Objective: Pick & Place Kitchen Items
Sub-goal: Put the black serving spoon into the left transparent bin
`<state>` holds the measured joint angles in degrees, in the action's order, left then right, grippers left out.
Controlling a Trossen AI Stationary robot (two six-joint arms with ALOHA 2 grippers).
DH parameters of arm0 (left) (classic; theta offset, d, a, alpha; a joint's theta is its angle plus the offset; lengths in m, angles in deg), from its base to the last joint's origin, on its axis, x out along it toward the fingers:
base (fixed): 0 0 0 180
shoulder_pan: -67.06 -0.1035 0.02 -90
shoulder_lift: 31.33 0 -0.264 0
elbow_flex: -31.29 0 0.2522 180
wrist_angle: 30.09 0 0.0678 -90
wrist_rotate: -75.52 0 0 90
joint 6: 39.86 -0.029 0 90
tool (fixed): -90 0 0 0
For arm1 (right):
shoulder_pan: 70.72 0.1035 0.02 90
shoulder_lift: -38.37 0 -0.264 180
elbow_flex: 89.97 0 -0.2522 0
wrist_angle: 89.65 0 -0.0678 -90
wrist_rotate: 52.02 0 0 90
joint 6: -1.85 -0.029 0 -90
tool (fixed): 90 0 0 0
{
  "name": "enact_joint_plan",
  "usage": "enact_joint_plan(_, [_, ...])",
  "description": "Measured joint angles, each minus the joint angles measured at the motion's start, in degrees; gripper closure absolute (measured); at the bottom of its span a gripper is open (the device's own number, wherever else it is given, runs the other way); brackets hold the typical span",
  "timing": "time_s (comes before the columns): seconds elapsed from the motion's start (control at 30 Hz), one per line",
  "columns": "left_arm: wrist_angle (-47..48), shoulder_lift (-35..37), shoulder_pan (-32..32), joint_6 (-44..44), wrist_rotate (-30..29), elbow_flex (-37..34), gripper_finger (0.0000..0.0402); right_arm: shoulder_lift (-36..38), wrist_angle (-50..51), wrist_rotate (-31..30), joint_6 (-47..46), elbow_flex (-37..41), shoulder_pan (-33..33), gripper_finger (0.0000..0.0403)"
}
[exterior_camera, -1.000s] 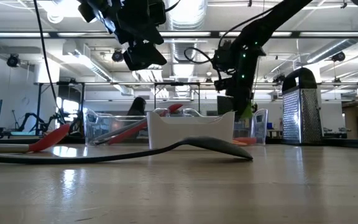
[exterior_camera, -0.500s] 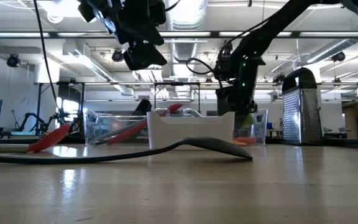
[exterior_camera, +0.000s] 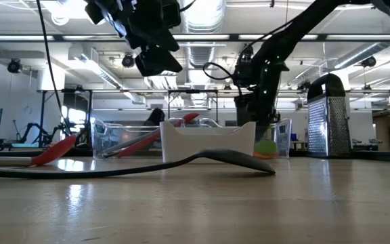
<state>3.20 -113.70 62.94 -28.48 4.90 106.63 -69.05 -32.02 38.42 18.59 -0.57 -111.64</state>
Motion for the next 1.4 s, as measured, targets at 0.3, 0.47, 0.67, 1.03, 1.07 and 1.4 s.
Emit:
enact_joint_plan(0.3, [0.0, 0.0, 0.0, -1.1, 0.1, 0.0, 0.0183, 3.8, -0.1, -2.6, 0.3, -0.7, 2.6, 0.0309])
enact_joint_plan(0.47, [1.3, 0.1, 0.2, -0.9, 0.2, 0.0, 0.0183, 10.1, 1.0, -3.5, -2.1, -0.7, 4.5, 0.0321])
enact_joint_plan(0.67, [2.4, 0.2, 2.0, -0.8, -0.5, -0.7, 0.0183, 18.7, 2.3, -3.4, -5.5, -0.4, 10.8, 0.0333])
enact_joint_plan(1.03, [2.6, 1.3, 17.9, 3.2, -14.7, -9.5, 0.0184, 31.2, 2.5, -3.8, -17.4, 2.9, 30.3, 0.0328])
enact_joint_plan(1.07, [2.9, 1.5, 19.7, 4.3, -16.8, -9.7, 0.0184, 31.7, 2.4, -4.5, -18.5, 3.1, 32.2, 0.0329])
enact_joint_plan(1.4, [5.5, 7.6, 30.1, 17.5, -24.7, -9.7, 0.0183, 32.5, -0.6, -12.6, -26.8, 5.8, 48.8, 0.0339])
